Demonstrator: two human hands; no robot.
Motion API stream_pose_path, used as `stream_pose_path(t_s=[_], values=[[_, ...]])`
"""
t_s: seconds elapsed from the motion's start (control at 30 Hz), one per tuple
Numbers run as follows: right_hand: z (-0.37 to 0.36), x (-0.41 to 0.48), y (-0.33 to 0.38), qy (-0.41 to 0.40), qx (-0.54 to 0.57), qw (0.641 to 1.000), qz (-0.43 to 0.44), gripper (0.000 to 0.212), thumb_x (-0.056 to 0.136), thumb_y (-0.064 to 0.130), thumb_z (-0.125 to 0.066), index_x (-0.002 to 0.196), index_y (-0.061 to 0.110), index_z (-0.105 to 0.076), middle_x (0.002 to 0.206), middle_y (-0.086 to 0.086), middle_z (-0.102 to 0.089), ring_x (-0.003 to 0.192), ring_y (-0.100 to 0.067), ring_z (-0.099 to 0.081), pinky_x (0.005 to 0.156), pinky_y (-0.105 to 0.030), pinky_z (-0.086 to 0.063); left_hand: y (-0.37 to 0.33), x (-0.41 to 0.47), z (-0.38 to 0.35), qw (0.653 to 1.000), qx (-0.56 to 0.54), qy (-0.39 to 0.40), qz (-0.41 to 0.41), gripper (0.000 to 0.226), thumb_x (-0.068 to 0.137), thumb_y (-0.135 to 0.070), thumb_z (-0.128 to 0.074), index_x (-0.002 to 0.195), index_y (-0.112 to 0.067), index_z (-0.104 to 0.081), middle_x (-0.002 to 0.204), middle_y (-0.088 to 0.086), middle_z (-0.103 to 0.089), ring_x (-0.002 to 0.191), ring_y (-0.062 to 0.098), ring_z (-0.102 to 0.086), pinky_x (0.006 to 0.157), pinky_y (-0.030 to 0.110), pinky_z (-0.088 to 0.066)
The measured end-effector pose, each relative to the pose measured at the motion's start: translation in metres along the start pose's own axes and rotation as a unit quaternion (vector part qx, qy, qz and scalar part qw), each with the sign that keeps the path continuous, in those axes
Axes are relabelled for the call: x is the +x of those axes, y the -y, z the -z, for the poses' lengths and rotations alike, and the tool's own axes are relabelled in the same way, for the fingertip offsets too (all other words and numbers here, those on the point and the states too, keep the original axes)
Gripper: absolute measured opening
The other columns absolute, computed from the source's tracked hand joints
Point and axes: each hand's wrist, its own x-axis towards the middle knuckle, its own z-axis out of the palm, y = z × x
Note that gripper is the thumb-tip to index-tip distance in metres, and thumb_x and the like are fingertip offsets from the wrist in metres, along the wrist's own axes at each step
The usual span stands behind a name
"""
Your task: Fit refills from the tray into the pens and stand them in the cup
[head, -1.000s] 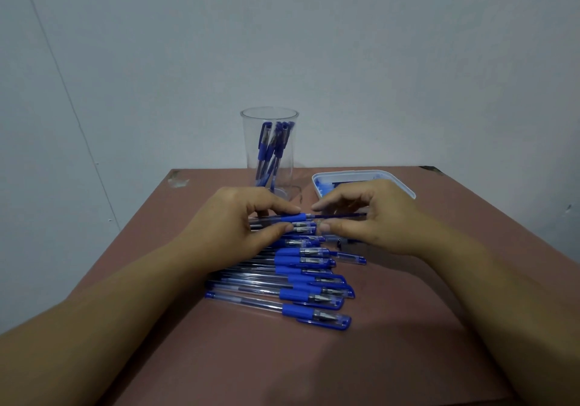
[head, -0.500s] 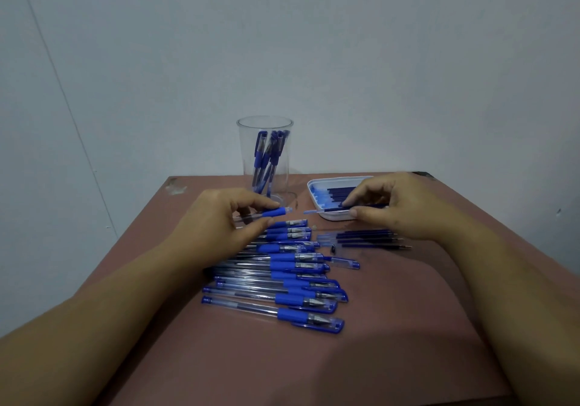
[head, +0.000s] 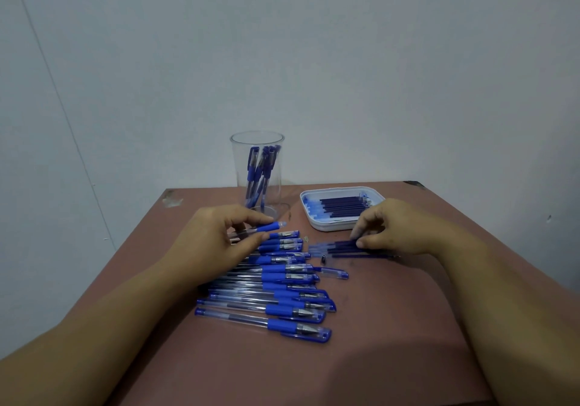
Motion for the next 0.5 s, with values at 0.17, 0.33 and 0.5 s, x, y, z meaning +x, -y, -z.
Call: stream_pose_path(t_s=[0.17,0.33,0.5], values=[[-0.001,0.000,0.001,-0.022,0.005,1.000,0.004,0.008,0.082,0.027,-0.077,0.084,0.034,-0.074,0.076,0.015,-0.070,0.072,0.002,-0.063,0.070,-0.021,-0.051,-0.002,-0.001,0.000,1.000,-0.007,0.000,0.007,0.029,0.080,-0.023,-0.078,0.107,-0.032,-0.073,0.088,-0.034,-0.063,0.081,-0.009,-0.062,0.066,0.003,-0.043],[0.004,0.006,0.009,-0.147,0.015,0.988,0.045,0.005,0.089,0.023,-0.070,0.092,0.027,-0.072,0.083,0.016,-0.063,0.073,0.009,-0.055,0.063,-0.003,-0.040,0.002,0.000,0.000,1.000,-0.006,-0.011,0.008,0.028,0.080,-0.025,-0.078,0.107,-0.030,-0.074,0.091,-0.028,-0.067,0.080,-0.009,-0.063,0.066,0.003,-0.043],[0.022,0.037,0.001,-0.091,-0.052,0.994,0.001,0.013,0.088,0.029,-0.071,0.101,0.029,-0.072,0.097,0.013,-0.064,0.085,0.000,-0.056,0.061,-0.012,-0.038,0.004,0.000,0.001,1.000,-0.003,-0.007,0.002,0.028,0.080,-0.027,-0.078,0.108,-0.032,-0.073,0.093,-0.027,-0.068,0.082,-0.010,-0.062,0.070,0.005,-0.045]])
